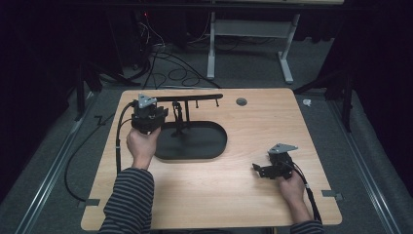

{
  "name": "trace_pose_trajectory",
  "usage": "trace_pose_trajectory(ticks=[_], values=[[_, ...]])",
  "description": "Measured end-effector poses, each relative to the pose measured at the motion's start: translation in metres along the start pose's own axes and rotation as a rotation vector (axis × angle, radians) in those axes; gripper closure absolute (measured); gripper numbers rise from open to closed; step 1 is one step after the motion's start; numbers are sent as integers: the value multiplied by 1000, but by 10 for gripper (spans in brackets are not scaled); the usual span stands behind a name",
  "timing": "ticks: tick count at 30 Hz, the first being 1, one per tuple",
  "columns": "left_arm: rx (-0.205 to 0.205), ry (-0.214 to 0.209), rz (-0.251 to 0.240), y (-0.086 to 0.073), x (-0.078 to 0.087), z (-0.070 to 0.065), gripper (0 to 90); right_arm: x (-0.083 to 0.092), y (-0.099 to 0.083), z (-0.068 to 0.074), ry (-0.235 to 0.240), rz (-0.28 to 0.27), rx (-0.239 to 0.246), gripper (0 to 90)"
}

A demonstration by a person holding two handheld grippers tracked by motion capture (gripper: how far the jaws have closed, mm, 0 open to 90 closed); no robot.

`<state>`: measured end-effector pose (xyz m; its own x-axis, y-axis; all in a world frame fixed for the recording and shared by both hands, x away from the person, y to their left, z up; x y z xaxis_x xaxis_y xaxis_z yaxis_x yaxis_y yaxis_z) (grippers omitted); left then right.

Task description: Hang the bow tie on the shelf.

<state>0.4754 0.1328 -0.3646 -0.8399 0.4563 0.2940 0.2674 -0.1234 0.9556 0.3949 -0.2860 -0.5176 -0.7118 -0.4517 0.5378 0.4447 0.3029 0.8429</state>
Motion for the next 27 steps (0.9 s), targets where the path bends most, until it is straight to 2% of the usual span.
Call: trace_pose_trajectory(ticks=[15, 27], values=[[-2, -40, -30, 4, 23, -6, 674, 0, 0, 0, 0, 2, 0, 143], [14, -41, -43, -3, 40, -4, 608, 0, 0, 0, 1, 1, 0, 143]])
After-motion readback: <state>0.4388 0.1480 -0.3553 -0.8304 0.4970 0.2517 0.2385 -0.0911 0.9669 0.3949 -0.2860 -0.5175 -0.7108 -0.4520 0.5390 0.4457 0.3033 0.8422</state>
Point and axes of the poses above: each handheld gripper's, and its own axes: x roughly backward along the jaws, y roughly out of its top, z roughly to its left, the point moved 2 cm from there along -x, roughly forward along the jaws, and after that the axes turned 13 degrees about -z, right-handed, at the moved point
